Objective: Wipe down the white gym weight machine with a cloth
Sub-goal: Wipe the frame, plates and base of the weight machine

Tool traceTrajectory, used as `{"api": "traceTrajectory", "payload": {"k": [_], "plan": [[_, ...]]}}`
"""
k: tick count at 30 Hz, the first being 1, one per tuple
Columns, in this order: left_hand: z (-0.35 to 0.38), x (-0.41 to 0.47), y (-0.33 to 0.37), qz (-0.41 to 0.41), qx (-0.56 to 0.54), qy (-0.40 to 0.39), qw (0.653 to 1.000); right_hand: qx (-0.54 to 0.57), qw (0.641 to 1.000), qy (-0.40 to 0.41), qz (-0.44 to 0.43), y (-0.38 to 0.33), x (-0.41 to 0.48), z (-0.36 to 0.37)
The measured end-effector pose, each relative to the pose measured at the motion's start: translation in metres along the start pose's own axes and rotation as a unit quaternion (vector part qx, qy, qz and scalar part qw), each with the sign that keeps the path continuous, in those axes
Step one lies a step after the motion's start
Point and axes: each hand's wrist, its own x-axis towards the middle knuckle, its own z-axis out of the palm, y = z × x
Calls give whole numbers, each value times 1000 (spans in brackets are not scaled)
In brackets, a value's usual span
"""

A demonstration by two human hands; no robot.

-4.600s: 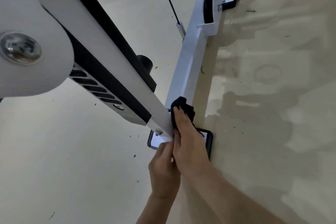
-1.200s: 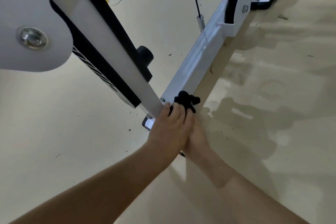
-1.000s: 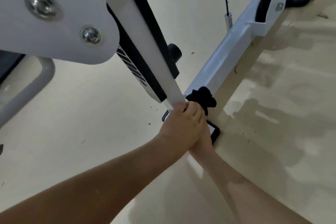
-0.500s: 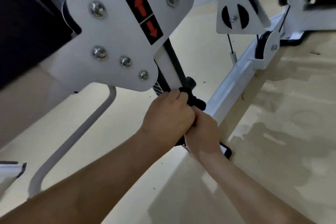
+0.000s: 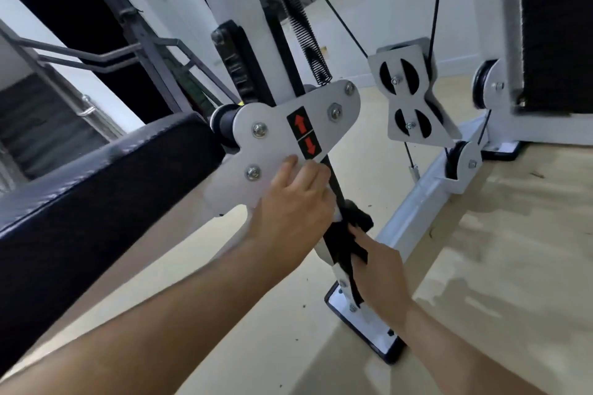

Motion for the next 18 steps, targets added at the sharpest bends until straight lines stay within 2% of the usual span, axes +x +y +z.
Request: {"api": "traceTrajectory", "payload": {"k": [2, 5, 7, 9, 10, 12, 14, 15, 18], "plan": [[-8, 16, -13, -18, 8, 0, 1000, 59, 997, 34, -20, -27, 8, -8], [-27, 42, -36, -39, 3, -46, 998, 123, 972, 103, -173, -92, 36, -19], [-41, 53, -57, -28, 22, -44, 998, 93, 964, 91, -231, -111, 48, -17], [-53, 57, -87, 0, 15, -57, 998, 2, 966, 74, -247, -101, 48, -12], [-59, 57, -104, 16, 1, -92, 996, -13, 968, 73, -238, -95, 44, -12], [-67, 53, -136, 37, -42, -184, 981, 18, 968, 103, -229, -94, 39, -14], [-67, 48, -154, 42, -103, -229, 967, 55, 964, 128, -227, -111, 41, -17], [-64, 45, -159, 47, -134, -216, 966, 57, 963, 127, -232, -126, 46, -18], [-50, 42, -169, 48, -173, -110, 978, 26, 951, 132, -280, -173, 67, -19]]}}
